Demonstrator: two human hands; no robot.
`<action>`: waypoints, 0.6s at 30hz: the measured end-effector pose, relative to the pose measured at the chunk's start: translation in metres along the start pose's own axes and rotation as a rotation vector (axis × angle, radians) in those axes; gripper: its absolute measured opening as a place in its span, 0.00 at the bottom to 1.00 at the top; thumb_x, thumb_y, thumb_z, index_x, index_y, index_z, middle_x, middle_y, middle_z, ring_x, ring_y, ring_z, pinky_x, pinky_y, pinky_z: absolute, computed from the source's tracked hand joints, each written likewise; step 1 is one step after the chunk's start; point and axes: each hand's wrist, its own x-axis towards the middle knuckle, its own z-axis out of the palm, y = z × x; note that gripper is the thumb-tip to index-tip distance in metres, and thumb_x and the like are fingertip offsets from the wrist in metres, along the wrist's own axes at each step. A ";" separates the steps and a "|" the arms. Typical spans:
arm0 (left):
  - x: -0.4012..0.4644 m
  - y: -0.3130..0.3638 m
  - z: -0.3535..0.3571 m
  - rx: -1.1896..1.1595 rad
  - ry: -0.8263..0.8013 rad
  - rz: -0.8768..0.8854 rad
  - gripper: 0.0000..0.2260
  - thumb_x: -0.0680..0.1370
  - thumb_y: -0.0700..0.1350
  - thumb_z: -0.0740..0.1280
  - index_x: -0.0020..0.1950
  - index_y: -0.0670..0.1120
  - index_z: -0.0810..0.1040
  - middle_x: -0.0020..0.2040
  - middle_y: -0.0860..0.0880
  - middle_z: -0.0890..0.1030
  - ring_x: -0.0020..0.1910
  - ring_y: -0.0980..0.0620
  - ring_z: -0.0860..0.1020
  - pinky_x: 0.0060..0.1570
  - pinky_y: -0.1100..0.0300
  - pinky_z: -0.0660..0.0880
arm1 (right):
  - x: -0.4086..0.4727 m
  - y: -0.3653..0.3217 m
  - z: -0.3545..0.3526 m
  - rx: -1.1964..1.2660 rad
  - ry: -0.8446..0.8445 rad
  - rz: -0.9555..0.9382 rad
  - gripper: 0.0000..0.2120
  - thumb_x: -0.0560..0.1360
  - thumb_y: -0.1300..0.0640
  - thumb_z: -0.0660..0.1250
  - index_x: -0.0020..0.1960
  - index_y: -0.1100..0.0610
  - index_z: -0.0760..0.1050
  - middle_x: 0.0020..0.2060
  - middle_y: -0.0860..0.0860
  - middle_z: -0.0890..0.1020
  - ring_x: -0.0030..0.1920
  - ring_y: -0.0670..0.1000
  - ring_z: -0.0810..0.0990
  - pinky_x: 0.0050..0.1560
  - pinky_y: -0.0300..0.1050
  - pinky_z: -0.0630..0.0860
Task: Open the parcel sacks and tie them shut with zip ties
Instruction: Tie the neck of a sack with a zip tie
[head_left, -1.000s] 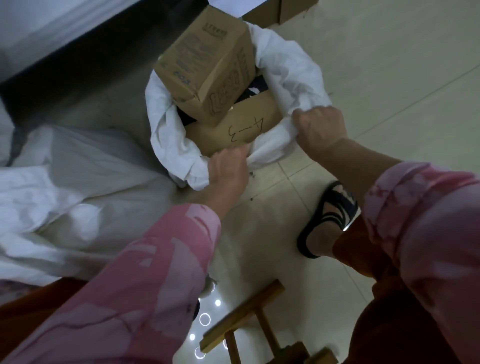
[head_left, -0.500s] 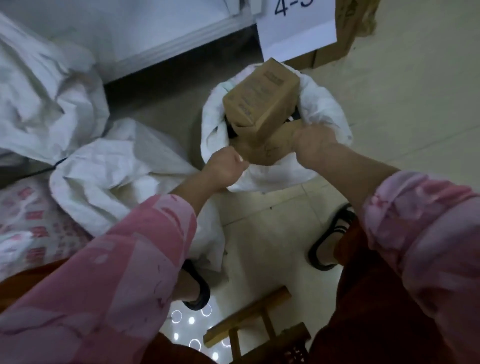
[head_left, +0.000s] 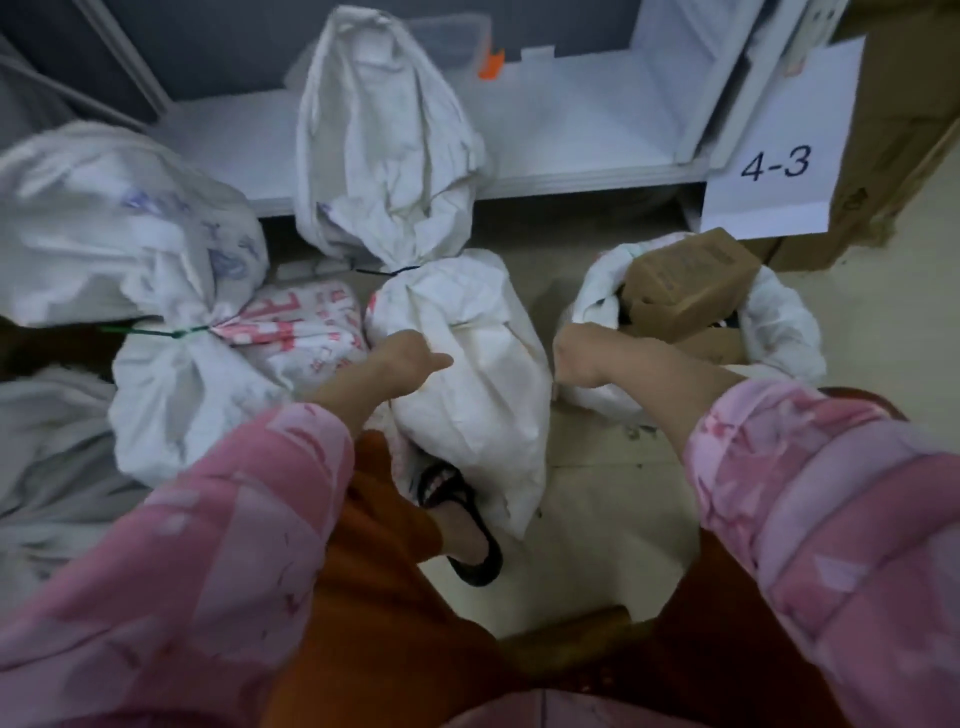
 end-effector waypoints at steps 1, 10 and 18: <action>-0.005 -0.012 -0.007 0.004 0.002 0.005 0.17 0.81 0.51 0.60 0.57 0.38 0.76 0.38 0.46 0.72 0.39 0.48 0.74 0.37 0.59 0.68 | -0.002 -0.012 -0.003 0.001 0.001 -0.004 0.12 0.74 0.61 0.63 0.34 0.56 0.66 0.33 0.52 0.71 0.38 0.55 0.74 0.34 0.44 0.68; -0.020 -0.081 -0.052 -0.239 0.149 0.079 0.16 0.76 0.46 0.70 0.31 0.40 0.73 0.28 0.46 0.71 0.25 0.51 0.69 0.26 0.62 0.66 | 0.008 -0.091 -0.021 -0.069 0.090 0.013 0.11 0.73 0.62 0.61 0.32 0.58 0.66 0.31 0.54 0.72 0.30 0.53 0.70 0.29 0.43 0.65; -0.011 -0.095 -0.053 -0.373 0.201 0.072 0.15 0.75 0.48 0.70 0.57 0.42 0.77 0.50 0.47 0.78 0.45 0.49 0.78 0.42 0.57 0.75 | 0.040 -0.133 -0.027 -0.032 0.144 -0.075 0.05 0.74 0.62 0.59 0.45 0.59 0.74 0.47 0.55 0.79 0.47 0.56 0.78 0.41 0.45 0.73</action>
